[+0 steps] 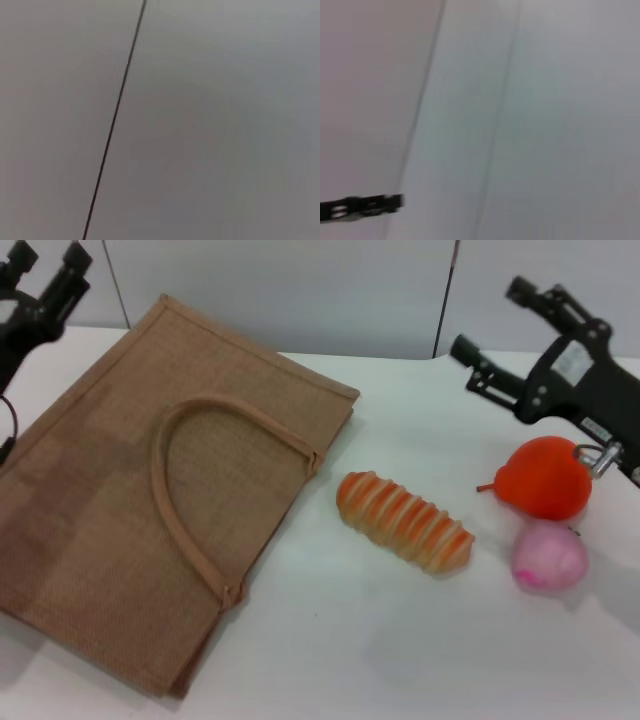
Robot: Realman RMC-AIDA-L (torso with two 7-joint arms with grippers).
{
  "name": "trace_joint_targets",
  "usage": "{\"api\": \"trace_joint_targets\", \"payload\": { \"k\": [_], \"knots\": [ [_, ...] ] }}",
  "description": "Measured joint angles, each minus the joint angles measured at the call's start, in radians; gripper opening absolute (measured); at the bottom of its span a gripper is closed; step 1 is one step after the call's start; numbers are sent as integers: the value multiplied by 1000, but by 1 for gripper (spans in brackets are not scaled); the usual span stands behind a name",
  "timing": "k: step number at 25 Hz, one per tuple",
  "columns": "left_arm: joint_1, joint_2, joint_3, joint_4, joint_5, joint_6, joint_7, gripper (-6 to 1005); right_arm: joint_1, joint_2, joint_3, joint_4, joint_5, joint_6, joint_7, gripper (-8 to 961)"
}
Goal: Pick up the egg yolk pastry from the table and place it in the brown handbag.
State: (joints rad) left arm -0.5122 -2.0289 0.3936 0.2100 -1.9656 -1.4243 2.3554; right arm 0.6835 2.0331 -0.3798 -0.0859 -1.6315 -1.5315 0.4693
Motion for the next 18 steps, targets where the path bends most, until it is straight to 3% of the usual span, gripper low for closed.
{"api": "trace_joint_targets", "payload": {
  "k": [2, 12, 18],
  "knots": [
    [-4, -1, -1, -30, -7, -3, 61, 783, -9, 0, 9, 33, 54, 18, -48, 888],
    [-31, -4, -1, -211, -149, -10, 439, 775, -34, 1, 104, 203, 369, 107, -287, 888],
    [-36, -7, -2, -239, -193, -3, 483, 772, -41, 1, 125, 232, 549, 171, -285, 888]
  ]
}}
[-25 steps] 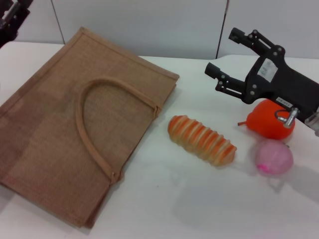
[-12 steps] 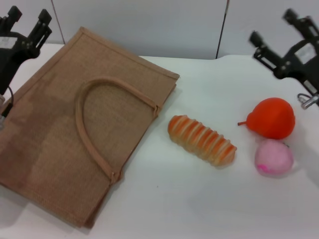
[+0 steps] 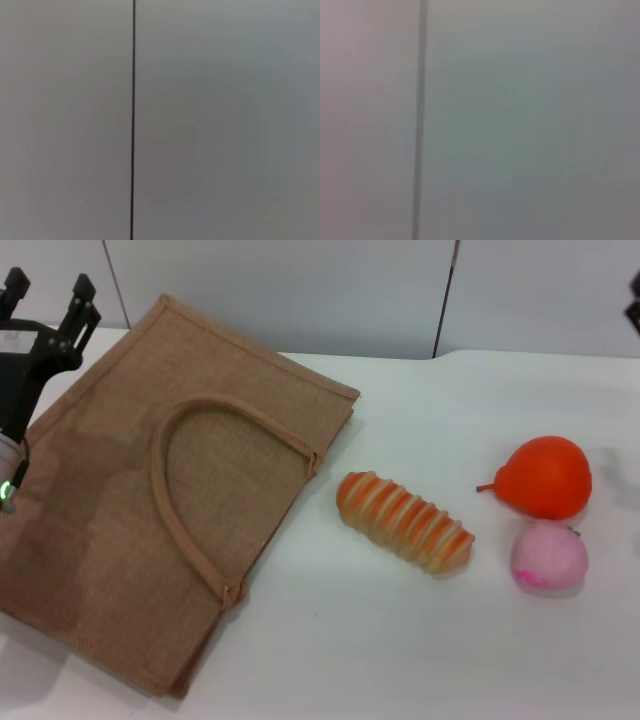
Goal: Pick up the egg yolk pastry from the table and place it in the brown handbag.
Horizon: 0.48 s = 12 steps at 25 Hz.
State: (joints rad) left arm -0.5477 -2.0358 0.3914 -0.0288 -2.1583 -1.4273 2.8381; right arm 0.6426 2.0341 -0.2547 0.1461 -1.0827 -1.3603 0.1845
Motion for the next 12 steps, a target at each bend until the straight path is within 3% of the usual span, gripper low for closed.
{"api": "trace_joint_targets", "payload": {
  "k": [12],
  "knots": [
    [5, 2, 0, -7, -18, 1, 2, 771, 1, -2, -5, 3, 54, 38, -5, 888]
  ]
}}
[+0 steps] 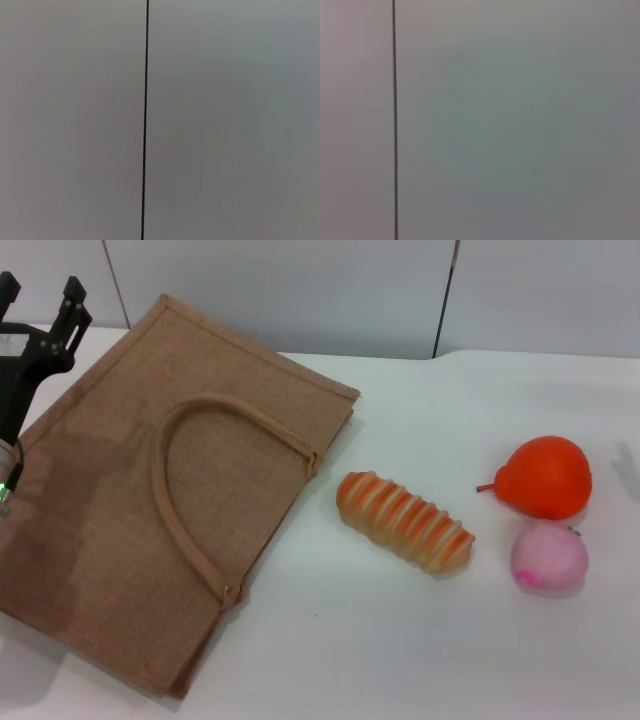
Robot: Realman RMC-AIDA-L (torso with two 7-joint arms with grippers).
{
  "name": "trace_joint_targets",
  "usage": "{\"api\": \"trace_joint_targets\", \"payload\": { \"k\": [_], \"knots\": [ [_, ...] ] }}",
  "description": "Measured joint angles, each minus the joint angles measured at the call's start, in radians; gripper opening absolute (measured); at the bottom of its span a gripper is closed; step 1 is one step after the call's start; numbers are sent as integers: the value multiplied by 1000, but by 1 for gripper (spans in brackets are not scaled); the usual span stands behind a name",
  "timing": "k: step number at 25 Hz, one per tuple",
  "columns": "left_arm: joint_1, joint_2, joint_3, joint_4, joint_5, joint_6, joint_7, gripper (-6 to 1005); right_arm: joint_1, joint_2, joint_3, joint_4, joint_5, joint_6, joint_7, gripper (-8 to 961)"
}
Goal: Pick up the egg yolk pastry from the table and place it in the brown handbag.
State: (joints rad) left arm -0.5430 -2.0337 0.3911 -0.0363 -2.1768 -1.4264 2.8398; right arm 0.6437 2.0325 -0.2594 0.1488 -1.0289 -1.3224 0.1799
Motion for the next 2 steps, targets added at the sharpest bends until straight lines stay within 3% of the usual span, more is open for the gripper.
{"api": "trace_joint_targets", "payload": {
  "k": [2],
  "knots": [
    [0, 0, 0, 0, 0, 0, 0, 771, 2, 0, -1, 0, -1, 0, 0, 888]
  ]
}}
